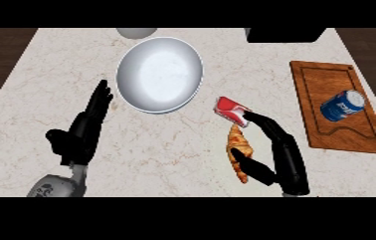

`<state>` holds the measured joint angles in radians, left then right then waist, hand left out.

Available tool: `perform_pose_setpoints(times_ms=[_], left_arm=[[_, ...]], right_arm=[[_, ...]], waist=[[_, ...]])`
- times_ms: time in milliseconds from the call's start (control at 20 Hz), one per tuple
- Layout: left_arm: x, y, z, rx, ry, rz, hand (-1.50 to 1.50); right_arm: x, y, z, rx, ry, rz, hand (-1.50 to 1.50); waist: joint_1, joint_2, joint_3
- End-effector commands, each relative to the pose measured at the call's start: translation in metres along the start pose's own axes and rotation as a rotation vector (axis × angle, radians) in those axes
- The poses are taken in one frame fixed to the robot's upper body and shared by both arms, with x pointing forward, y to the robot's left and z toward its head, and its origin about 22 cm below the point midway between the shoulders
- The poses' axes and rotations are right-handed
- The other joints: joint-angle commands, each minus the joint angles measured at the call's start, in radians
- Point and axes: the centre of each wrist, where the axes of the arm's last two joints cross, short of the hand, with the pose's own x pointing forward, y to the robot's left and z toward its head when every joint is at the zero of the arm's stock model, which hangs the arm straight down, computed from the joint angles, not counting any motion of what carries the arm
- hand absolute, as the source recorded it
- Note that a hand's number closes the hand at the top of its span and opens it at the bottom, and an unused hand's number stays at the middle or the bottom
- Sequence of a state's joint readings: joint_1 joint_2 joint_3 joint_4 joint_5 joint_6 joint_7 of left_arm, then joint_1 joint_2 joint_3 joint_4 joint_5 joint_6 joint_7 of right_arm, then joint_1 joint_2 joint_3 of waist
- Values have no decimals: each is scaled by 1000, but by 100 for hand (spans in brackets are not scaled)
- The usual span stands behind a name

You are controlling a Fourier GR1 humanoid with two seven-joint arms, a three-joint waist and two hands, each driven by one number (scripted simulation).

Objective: Pick the croissant from the placemat and place it in the bowl

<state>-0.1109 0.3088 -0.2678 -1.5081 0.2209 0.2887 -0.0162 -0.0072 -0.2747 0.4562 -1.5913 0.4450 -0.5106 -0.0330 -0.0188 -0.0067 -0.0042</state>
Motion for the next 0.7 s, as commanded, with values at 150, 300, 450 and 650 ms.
perform_pose_setpoints(times_ms=[150, 300, 450, 650], left_arm=[[13, -1, -10, -12, -11, -8, 0], [-2, -8, -13, -2, -8, -5, 0], [8, -12, -10, -7, -26, -11, 0], [27, -20, -15, -23, -26, -3, 0]], right_arm=[[54, 52, 53, -140, -209, 111, -150], [73, 53, 45, -137, -148, 261, -150], [89, 42, 27, -175, -17, 376, -150], [134, 40, 30, -108, 83, 407, -150]], waist=[[3, 1, 2], [-6, 2, 0], [0, 1, 0], [14, 2, 2]])
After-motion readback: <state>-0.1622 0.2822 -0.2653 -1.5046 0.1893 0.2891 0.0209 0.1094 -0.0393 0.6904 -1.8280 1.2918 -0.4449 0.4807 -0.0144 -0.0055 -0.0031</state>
